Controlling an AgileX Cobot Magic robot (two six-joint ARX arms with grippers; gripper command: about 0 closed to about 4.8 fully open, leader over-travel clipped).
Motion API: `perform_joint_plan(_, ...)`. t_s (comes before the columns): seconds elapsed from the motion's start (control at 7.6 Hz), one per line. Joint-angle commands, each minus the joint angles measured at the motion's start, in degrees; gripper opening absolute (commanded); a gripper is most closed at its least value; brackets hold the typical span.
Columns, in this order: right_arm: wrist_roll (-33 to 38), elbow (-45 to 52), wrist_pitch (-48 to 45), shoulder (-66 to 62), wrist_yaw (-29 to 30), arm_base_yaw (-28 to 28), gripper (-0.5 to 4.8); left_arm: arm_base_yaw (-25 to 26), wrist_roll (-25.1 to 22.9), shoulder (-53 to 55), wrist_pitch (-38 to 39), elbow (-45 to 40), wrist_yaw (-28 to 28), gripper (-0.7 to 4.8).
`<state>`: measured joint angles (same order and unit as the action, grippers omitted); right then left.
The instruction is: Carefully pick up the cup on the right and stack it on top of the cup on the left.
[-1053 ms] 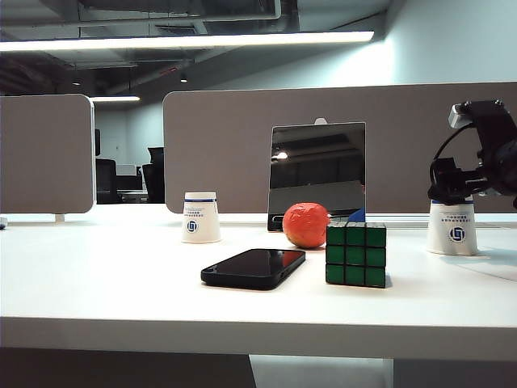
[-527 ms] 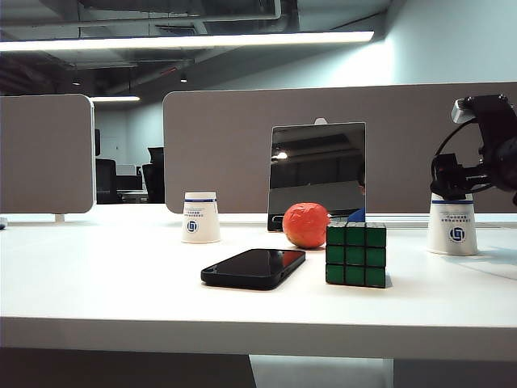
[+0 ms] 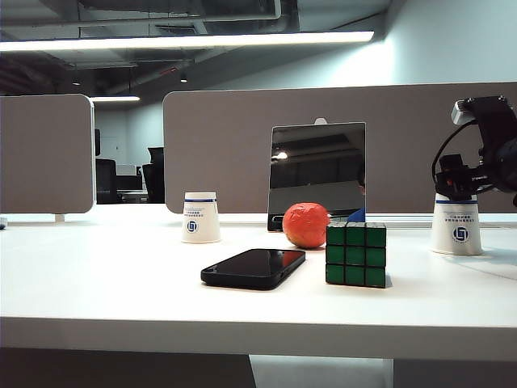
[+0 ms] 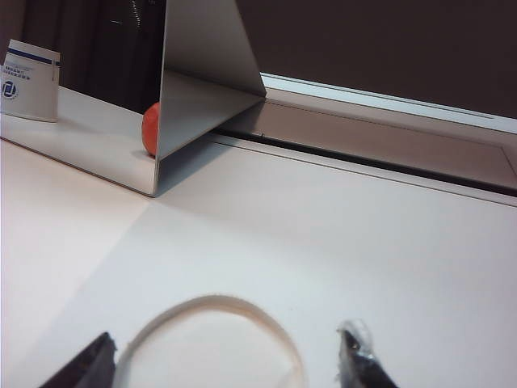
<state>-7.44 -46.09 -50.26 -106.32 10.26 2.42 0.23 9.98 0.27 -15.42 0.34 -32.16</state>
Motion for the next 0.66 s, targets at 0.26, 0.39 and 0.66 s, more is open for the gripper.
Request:
perform_joint_plan(0.26, -0.1, -0.2, 0.7, 0.1, -0.1, 0.0, 2.91, 0.0, 0.1, 0.0, -0.6, 0.2, -0.2, -0.06)
perform_joint_plan(0.39, -0.1, -0.2, 0.7, 0.1, -0.1, 0.0, 2.91, 0.0, 0.1, 0.0, -0.6, 0.2, -0.2, -0.06)
perform_joint_plan(0.66, -0.1, -0.2, -0.3, 0.1, 0.2, 0.0, 2.57, 0.0, 0.1, 0.0, -0.6, 0.2, -0.2, -0.06)
